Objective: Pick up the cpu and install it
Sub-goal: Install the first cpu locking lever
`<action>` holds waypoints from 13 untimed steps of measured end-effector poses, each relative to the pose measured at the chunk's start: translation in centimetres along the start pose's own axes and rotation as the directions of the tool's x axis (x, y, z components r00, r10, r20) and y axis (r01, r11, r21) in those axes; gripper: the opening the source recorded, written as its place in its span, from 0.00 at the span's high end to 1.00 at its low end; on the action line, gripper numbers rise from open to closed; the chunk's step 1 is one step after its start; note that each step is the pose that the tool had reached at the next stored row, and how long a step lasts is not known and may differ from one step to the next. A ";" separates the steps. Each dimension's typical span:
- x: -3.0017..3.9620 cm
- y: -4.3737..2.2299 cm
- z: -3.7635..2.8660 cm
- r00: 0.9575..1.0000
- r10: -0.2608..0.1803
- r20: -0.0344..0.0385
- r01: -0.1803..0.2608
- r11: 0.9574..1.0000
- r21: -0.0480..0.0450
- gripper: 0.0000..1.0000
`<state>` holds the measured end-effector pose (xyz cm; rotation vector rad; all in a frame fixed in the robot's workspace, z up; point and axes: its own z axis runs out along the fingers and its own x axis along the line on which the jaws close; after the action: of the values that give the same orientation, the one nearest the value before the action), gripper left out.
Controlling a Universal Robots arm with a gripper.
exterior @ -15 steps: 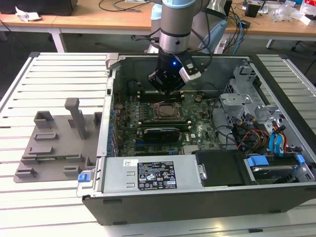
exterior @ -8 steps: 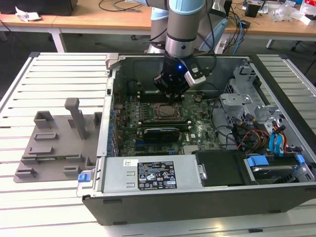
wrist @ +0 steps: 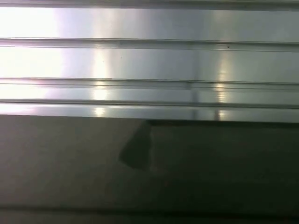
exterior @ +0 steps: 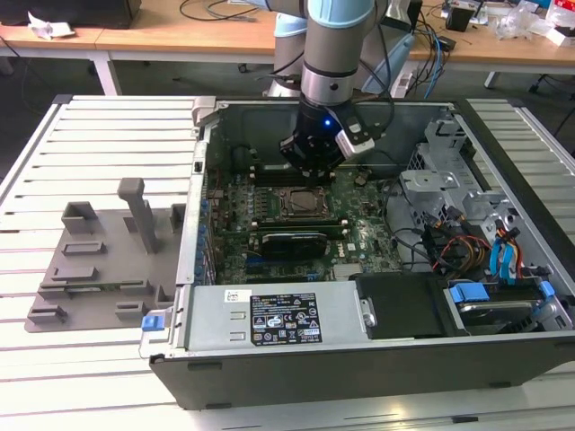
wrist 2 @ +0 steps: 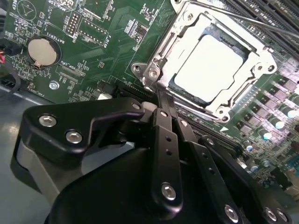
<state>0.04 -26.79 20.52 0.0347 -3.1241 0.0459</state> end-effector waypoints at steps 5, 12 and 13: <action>0.05 -0.50 -0.30 1.000 0.000 0.003 0.000 1.000 0.001 0.89; 0.07 -1.53 -0.28 1.000 0.000 0.003 0.000 1.000 0.001 0.89; 0.08 -1.77 -0.27 1.000 0.000 0.002 0.000 1.000 0.001 0.89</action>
<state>0.01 -28.55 20.84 0.0342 -3.1265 0.0475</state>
